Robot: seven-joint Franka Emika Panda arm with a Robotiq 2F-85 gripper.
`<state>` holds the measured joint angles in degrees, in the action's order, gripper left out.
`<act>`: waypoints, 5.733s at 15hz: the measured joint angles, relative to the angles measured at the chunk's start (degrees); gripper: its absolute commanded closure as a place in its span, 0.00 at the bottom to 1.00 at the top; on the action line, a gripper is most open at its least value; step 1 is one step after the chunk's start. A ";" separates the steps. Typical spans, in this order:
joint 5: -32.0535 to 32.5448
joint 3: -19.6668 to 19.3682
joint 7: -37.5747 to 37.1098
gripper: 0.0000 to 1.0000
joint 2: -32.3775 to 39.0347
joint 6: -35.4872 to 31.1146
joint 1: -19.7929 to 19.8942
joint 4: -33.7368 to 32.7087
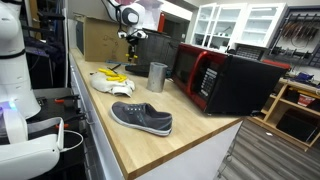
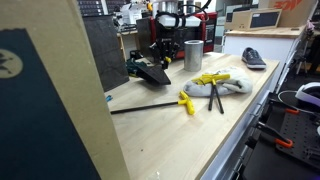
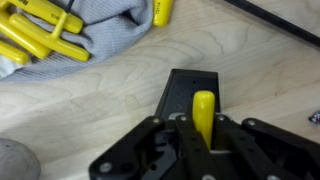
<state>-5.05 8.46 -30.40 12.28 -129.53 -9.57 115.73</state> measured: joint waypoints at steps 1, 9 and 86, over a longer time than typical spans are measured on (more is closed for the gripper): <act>-0.52 -0.07 -1.16 0.98 -0.51 0.00 0.00 -0.02; -3.57 1.58 9.74 0.98 -2.27 1.63 -0.61 -1.45; -15.45 -5.96 58.74 0.00 -25.85 5.41 3.36 26.17</act>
<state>-20.50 2.50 28.33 -13.56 -124.12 -6.21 141.90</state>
